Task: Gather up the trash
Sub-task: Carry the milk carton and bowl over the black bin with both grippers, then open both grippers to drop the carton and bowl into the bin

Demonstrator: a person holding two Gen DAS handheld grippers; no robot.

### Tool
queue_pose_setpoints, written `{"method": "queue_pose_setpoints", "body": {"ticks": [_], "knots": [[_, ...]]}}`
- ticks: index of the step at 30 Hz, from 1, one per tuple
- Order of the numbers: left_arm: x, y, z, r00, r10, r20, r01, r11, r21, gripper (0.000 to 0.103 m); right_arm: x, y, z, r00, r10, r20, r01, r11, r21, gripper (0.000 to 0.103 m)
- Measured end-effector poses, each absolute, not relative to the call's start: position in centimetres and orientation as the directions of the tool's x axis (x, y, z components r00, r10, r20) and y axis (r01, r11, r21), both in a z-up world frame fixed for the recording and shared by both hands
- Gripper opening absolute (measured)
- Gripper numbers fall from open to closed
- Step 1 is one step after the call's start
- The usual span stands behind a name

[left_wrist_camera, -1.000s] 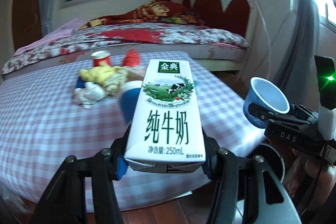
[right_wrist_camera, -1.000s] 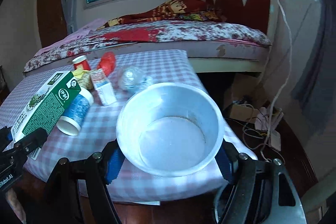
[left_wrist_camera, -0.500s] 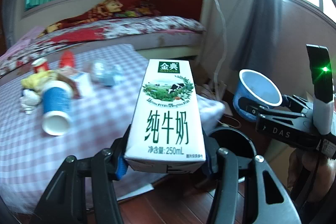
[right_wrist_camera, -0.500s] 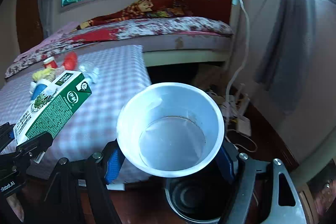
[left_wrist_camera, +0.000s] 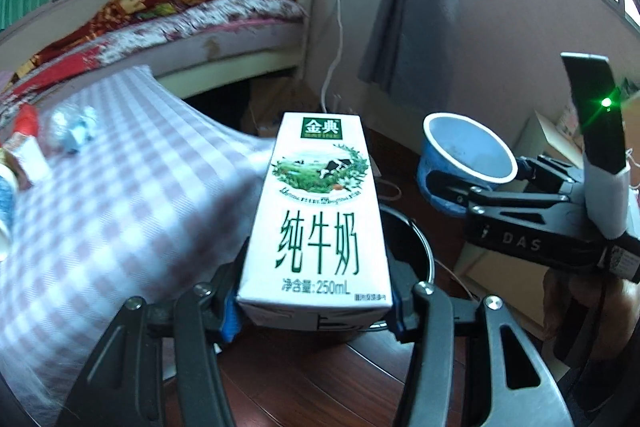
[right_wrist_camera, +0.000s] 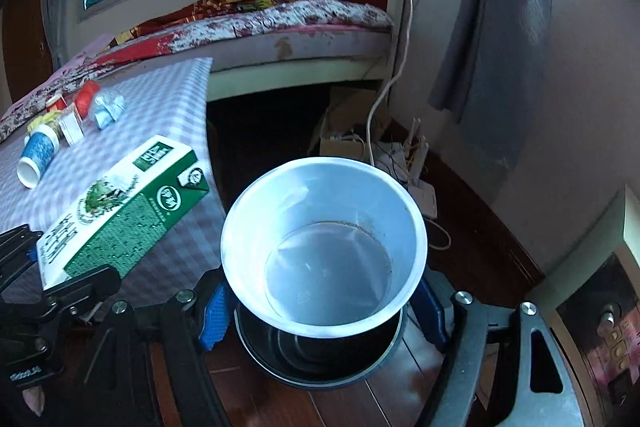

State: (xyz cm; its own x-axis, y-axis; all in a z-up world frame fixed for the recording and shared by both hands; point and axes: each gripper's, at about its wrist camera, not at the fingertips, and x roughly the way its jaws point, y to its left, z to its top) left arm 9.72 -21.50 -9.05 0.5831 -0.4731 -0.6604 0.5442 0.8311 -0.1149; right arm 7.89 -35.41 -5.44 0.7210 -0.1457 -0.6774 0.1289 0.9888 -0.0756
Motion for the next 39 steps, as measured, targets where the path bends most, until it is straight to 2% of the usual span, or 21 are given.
{"method": "queue_pose_setpoints", "body": {"ticks": [9,15,21,22,23,24,25,27,29,31,39], "knots": [[10.9,-23.9,-13.4,0.463,-0.51,-0.725,0.577,0.794,-0.191,0.055,9.0,-37.8,-10.1,0.652,-0.09,-0.753,0.056,0.996,-0.071,0.076],[11.8,-26.1,-15.9,0.408,-0.484,-0.774,0.597,0.783,-0.175,0.055,10.6,-39.0,-13.3,0.593,-0.069,-0.802,0.027,0.997,-0.066,0.076],[13.0,-27.3,-18.0,0.326,-0.494,-0.806,0.599,0.768,-0.228,0.057,12.2,-39.2,-16.2,0.533,-0.045,-0.845,-0.042,0.996,-0.08,0.077],[13.1,-27.4,-18.3,0.313,-0.504,-0.805,0.595,0.764,-0.248,0.06,12.5,-39.2,-16.8,0.516,-0.055,-0.855,-0.054,0.994,-0.096,0.078],[13.2,-27.4,-18.6,0.303,-0.509,-0.806,0.586,0.766,-0.264,0.075,12.9,-39.3,-17.4,0.498,-0.077,-0.864,-0.053,0.991,-0.119,0.09],[13.4,-27.4,-18.9,0.295,-0.505,-0.811,0.573,0.773,-0.273,0.083,13.2,-39.5,-18.2,0.469,-0.1,-0.878,-0.043,0.99,-0.136,0.1],[13.6,-27.3,-19.0,0.303,-0.492,-0.816,0.561,0.784,-0.264,0.09,13.3,-39.7,-18.7,0.457,-0.102,-0.884,-0.036,0.99,-0.133,0.1],[13.3,-27.2,-19.3,0.334,-0.446,-0.83,0.539,0.813,-0.22,0.091,13.2,-40.1,-19.2,0.444,-0.123,-0.887,-0.017,0.989,-0.145,0.1],[12.6,-27.2,-19.4,0.363,-0.412,-0.836,0.524,0.832,-0.183,0.1,12.7,-40.5,-19.2,0.449,-0.122,-0.885,0.006,0.991,-0.134,0.101],[12.4,-27.2,-19.5,0.389,-0.384,-0.838,0.514,0.845,-0.148,0.102,12.5,-40.7,-19.1,0.45,-0.124,-0.884,0.026,0.992,-0.126,0.102],[13.4,-25.3,-19.4,0.43,-0.329,-0.841,0.488,0.868,-0.09,0.102,12.0,-40.0,-18.6,0.457,-0.125,-0.881,0.043,0.992,-0.118,0.102]]}}
